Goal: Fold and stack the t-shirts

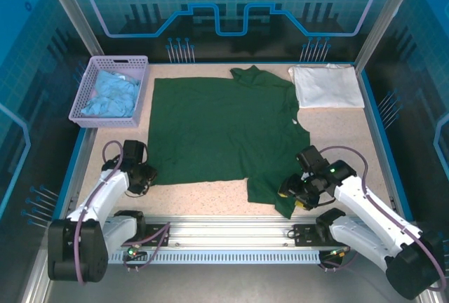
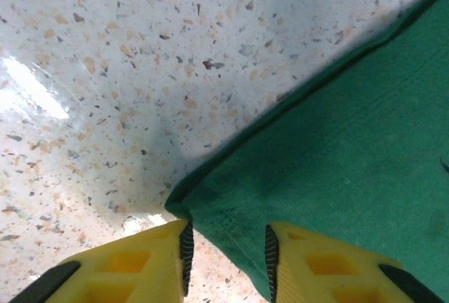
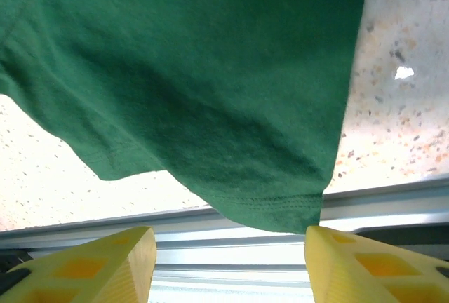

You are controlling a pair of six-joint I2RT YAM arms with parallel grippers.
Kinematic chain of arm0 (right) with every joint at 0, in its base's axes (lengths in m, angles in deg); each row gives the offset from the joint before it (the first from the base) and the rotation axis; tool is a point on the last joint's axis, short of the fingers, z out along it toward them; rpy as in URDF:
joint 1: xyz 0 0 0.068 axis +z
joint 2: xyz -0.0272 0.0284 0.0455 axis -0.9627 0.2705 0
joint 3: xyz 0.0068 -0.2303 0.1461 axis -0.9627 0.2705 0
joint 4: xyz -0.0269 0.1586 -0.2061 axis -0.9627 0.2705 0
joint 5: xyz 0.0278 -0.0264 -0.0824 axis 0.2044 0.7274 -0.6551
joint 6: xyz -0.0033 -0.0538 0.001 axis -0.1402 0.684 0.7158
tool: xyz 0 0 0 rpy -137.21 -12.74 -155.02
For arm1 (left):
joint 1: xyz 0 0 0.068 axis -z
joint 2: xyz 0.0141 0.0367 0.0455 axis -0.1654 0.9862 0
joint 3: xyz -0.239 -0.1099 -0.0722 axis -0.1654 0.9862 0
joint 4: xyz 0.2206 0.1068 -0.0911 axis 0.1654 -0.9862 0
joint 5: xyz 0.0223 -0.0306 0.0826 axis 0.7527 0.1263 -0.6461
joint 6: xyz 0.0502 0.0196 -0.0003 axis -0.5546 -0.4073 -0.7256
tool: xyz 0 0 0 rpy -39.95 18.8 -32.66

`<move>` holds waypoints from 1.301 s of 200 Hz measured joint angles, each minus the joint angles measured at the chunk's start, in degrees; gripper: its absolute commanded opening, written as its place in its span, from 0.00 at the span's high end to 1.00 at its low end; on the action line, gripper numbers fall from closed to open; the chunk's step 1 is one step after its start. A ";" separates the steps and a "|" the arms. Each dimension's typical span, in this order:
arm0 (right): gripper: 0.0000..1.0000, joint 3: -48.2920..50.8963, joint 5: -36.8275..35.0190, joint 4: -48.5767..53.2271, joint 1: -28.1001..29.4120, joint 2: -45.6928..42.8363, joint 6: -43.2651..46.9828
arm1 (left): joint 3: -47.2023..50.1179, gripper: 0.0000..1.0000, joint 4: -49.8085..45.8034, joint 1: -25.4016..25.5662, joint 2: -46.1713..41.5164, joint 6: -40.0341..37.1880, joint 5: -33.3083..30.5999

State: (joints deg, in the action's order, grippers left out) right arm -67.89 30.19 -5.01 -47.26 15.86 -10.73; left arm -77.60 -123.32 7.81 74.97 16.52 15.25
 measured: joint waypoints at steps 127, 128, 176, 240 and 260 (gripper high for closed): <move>0.47 7.02 -1.07 -4.94 4.24 5.44 -10.08 | 0.61 0.98 3.63 -0.50 2.43 -0.35 0.24; 0.47 7.02 -1.05 -5.20 4.31 5.79 -10.10 | 0.61 0.98 3.65 -0.50 2.40 -0.31 0.24; 0.57 6.99 -1.22 -10.27 6.40 13.44 -11.17 | 0.70 1.00 3.17 -0.50 -2.56 -0.44 0.02; 0.85 5.55 -2.82 -8.13 7.48 15.93 -12.50 | 0.70 1.00 2.75 -0.50 -5.22 -1.64 -0.44; 0.93 5.27 -2.60 -8.37 7.54 16.55 -12.44 | 0.70 1.00 2.75 -0.50 -5.22 -1.88 -0.42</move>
State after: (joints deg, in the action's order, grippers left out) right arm -62.62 27.59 -13.38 -39.72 32.41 -23.16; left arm -76.90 -120.57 7.30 69.74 14.64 14.83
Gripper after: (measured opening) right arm 0.115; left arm 0.057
